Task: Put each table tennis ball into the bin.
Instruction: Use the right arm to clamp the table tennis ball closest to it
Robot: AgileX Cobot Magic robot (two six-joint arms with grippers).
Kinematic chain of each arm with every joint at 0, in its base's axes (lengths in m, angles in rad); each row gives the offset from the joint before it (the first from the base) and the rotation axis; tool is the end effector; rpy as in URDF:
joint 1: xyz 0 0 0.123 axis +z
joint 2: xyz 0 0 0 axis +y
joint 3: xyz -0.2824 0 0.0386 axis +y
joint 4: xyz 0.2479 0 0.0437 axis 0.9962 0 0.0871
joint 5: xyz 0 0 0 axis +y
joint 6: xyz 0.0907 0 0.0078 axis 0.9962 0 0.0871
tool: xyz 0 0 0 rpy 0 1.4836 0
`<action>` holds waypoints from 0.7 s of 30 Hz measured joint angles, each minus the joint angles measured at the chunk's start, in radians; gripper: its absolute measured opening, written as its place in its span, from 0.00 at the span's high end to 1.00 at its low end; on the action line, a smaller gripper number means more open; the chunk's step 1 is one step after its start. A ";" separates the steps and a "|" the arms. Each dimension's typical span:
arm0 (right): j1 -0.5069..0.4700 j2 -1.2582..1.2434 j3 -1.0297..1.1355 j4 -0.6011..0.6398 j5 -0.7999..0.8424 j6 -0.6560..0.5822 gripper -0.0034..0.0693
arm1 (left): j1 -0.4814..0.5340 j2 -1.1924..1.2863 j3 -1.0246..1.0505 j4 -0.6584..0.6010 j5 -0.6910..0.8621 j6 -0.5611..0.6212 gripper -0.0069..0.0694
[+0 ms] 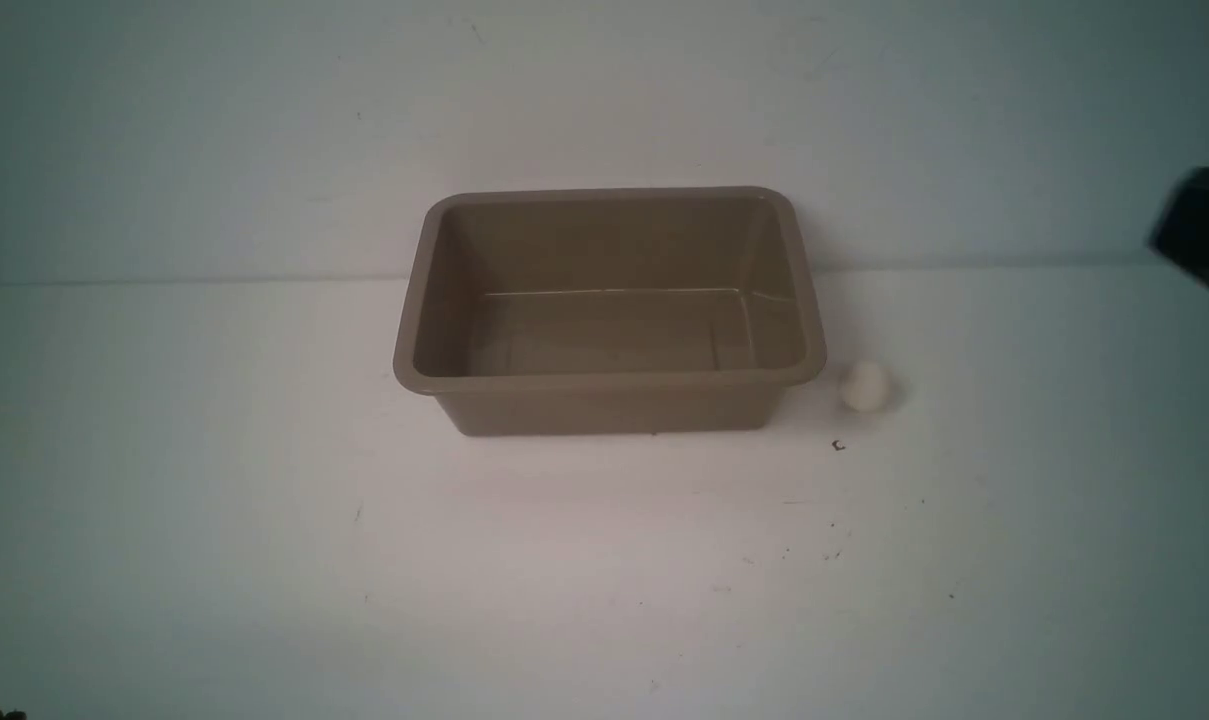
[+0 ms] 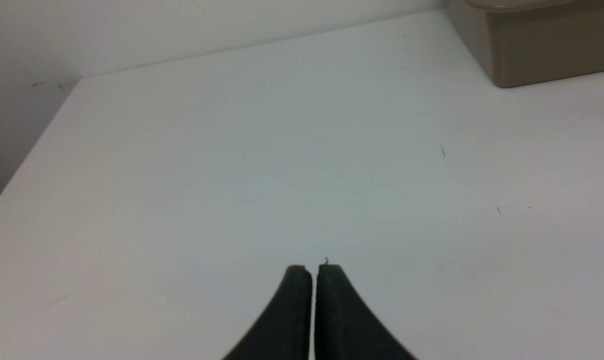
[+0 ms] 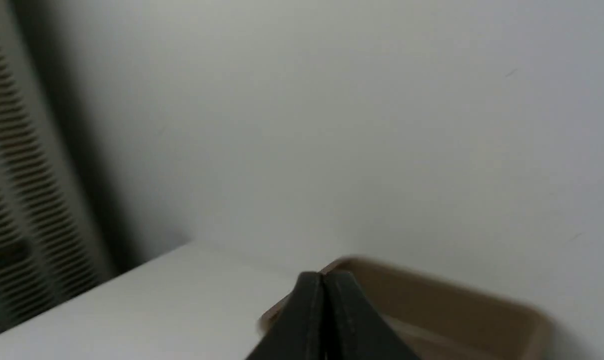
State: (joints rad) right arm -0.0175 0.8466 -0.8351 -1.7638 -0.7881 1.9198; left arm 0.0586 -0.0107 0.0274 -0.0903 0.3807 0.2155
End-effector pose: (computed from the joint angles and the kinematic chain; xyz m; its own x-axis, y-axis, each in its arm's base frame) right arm 0.1563 0.0605 0.3935 -0.1675 0.0594 -0.9841 -0.6675 0.7278 0.1575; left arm 0.0525 0.0000 0.1704 -0.3043 0.1136 -0.9458 0.0134 0.9933 0.1150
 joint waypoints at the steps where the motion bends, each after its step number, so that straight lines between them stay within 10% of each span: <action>1: 0.000 0.015 -0.009 -0.002 -0.007 0.000 0.97 | 0.000 0.000 0.000 0.000 0.000 0.000 0.91; 17: -0.001 0.577 -0.425 -0.006 0.004 -0.114 0.97 | 0.000 0.000 0.000 0.000 0.000 0.000 0.91; 21: -0.004 0.543 -0.602 -0.006 0.178 0.053 0.97 | 0.000 0.000 0.000 0.000 0.000 0.000 0.91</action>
State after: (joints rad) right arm -0.0210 1.3897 -1.4371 -1.7697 -0.6105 1.9726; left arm 0.0586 -0.0107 0.0274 -0.0903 0.3807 0.2155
